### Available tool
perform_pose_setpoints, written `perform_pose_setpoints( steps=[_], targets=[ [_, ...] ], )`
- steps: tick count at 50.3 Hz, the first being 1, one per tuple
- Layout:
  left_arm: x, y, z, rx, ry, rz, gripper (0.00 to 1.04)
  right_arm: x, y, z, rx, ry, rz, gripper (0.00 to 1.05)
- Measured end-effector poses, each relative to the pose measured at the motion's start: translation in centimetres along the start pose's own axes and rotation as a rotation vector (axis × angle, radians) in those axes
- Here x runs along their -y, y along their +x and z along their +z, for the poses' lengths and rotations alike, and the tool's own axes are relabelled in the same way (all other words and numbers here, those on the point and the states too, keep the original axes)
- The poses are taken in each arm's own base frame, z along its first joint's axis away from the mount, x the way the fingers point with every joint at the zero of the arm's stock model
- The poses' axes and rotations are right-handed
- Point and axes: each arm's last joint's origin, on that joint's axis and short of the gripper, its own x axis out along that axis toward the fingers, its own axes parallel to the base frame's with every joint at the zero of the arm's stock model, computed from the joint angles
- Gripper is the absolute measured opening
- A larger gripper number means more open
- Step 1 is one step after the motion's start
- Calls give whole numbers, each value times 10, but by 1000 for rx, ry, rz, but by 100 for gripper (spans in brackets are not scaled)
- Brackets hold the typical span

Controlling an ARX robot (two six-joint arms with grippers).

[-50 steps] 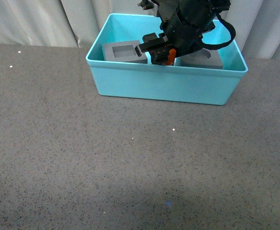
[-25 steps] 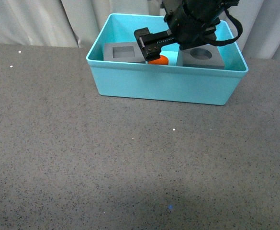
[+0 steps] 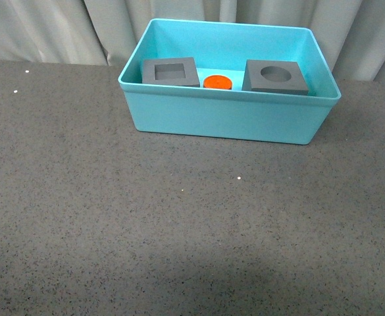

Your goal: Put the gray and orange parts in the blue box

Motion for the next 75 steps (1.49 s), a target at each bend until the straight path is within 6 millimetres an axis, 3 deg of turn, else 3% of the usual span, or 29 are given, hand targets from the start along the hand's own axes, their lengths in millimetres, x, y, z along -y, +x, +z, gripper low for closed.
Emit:
perform_pose_setpoints(
  steps=[6, 9, 13, 21, 25, 33, 38, 50, 58, 75],
  targets=[
    [0, 0, 0, 0, 0, 0, 98, 16, -40, -24, 77, 13, -110, 95],
    [0, 0, 0, 0, 0, 0, 98, 20, -51, -33, 79, 12, -147, 95],
    [0, 0, 0, 0, 0, 0, 98, 31, -74, -58, 34, 35, -211, 95],
    [0, 0, 0, 0, 0, 0, 98, 41, -102, -90, 55, 8, -334, 95],
    [0, 0, 0, 0, 0, 0, 98, 42, -106, -97, 59, -17, -350, 95],
    [0, 0, 0, 0, 0, 0, 98, 45, -118, -115, 371, 87, -181, 66],
    [0, 0, 0, 1, 0, 0, 98, 47, -128, -117, 414, 104, -182, 52],
    [0, 0, 0, 1, 0, 0, 98, 56, -152, -138, 411, 114, -177, 0],
    [0, 0, 0, 1, 0, 0, 98, 54, -159, -156, 400, 120, -184, 0],
    [0, 0, 0, 1, 0, 0, 98, 51, -178, -158, 423, 118, -183, 0]
  ],
)
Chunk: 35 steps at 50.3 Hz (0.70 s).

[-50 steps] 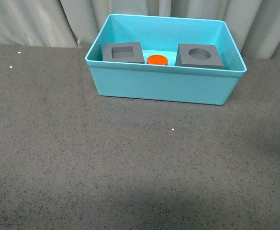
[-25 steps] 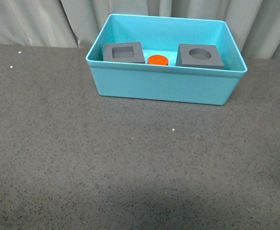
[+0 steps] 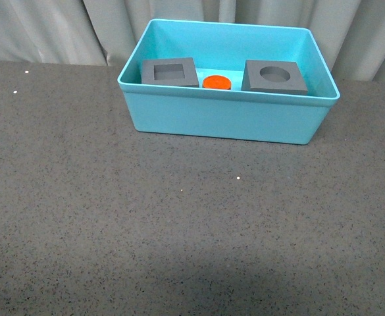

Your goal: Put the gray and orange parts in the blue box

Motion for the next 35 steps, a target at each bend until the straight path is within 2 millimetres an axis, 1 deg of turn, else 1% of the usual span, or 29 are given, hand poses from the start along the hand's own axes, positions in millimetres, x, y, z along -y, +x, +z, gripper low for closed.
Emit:
perform_pose_setpoints(
  steps=[18, 35],
  targets=[
    [0, 0, 0, 0, 0, 0, 98, 0, -14, 2, 7, 0, 0, 0],
    [0, 0, 0, 0, 0, 0, 98, 0, -21, 2, 8, 0, 1, 0]
  ],
)
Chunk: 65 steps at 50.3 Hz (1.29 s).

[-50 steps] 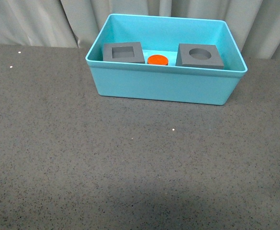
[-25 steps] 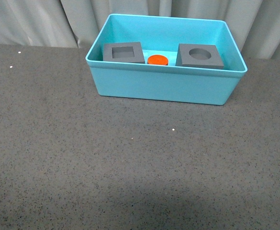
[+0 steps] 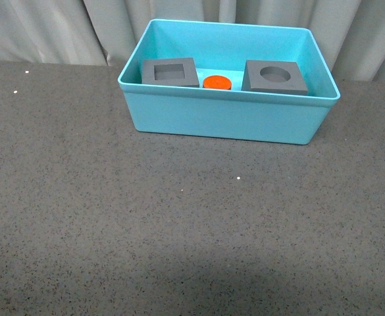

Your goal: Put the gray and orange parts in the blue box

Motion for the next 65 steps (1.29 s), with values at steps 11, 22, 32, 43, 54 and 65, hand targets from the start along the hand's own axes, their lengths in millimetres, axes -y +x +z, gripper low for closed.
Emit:
perform_pose_setpoints(
  steps=[11, 22, 32, 43, 54, 65],
  targets=[
    [0, 0, 0, 0, 0, 0, 98, 0, -3, 0, 0, 0, 0, 0],
    [0, 0, 0, 0, 0, 0, 98, 0, -13, -3, -3, 0, 3, 0],
    [0, 0, 0, 0, 0, 0, 98, 0, -13, -3, -6, -1, 3, 21],
    [0, 0, 0, 0, 0, 0, 98, 0, -13, -3, -6, -1, 3, 57],
    [0, 0, 0, 0, 0, 0, 98, 0, -13, -3, -6, -1, 3, 92],
    [0, 0, 0, 0, 0, 0, 98, 0, -13, -3, -6, 0, 3, 95]
  ],
)
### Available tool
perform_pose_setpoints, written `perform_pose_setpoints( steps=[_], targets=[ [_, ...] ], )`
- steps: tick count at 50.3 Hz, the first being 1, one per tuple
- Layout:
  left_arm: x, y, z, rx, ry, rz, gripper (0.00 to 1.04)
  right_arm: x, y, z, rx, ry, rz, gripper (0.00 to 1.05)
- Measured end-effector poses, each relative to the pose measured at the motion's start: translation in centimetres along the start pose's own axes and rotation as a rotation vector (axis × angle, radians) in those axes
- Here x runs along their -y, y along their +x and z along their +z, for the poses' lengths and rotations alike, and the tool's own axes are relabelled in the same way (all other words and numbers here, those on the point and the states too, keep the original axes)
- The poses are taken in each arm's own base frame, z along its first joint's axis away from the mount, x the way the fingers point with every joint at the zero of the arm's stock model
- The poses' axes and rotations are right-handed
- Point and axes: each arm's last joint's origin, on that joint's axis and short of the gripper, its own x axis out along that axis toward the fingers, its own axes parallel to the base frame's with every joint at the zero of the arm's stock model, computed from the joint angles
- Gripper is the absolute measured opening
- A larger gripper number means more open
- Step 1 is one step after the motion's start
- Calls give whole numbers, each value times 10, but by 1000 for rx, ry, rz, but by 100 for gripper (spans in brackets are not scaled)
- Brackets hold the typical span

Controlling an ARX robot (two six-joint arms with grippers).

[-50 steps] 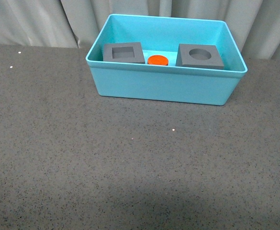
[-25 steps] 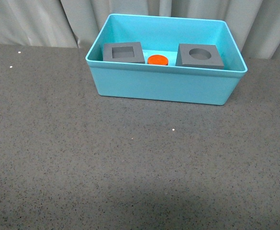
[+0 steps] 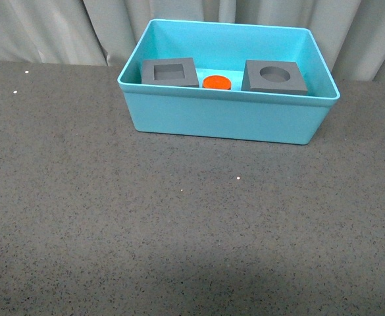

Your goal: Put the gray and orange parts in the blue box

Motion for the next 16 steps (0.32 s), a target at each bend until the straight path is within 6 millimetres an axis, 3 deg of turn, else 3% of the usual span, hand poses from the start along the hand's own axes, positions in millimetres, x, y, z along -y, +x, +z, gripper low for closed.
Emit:
perform_pose_setpoints(
  steps=[16],
  targets=[
    [0, 0, 0, 0, 0, 0, 98, 0, 0, 0, 0, 0, 0, 95]
  ],
)
